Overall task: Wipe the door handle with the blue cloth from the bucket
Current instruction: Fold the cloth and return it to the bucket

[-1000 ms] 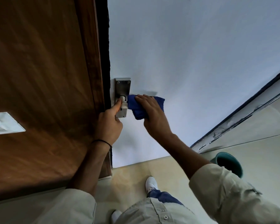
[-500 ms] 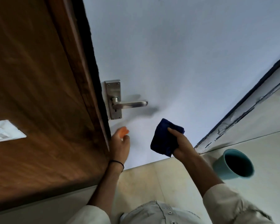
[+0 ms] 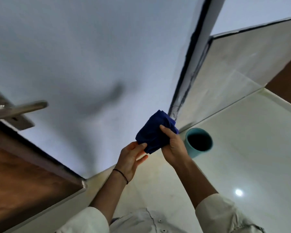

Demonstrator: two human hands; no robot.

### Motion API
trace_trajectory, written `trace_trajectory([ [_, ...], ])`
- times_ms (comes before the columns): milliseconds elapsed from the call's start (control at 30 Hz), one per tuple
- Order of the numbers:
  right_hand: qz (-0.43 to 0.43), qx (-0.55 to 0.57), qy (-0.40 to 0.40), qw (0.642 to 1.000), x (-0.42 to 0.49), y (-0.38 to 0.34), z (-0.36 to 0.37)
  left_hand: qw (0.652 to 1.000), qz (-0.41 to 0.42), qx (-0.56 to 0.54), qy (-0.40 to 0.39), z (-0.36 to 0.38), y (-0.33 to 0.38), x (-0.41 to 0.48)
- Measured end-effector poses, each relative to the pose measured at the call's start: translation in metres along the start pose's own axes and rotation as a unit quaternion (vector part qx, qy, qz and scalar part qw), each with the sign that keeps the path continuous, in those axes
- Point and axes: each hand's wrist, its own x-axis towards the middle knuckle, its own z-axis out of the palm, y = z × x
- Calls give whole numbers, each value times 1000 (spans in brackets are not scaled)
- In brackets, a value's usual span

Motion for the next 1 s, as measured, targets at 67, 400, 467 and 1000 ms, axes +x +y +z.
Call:
trace_trajectory([
  [67, -22, -37, 9, 999, -5, -25, -39, 1000, 3, -4, 0, 33, -16, 8],
  [400, -84, -356, 164, 916, 11, -122, -203, 990, -41, 136, -11, 178, -73, 72],
  [467, -70, -378, 201, 901, 29, -135, -230, 986, -57, 159, -14, 206, -88, 97],
  [1000, 80, -495, 284, 817, 217, -295, -363, 965, -165, 204, -8, 388, -138, 325],
])
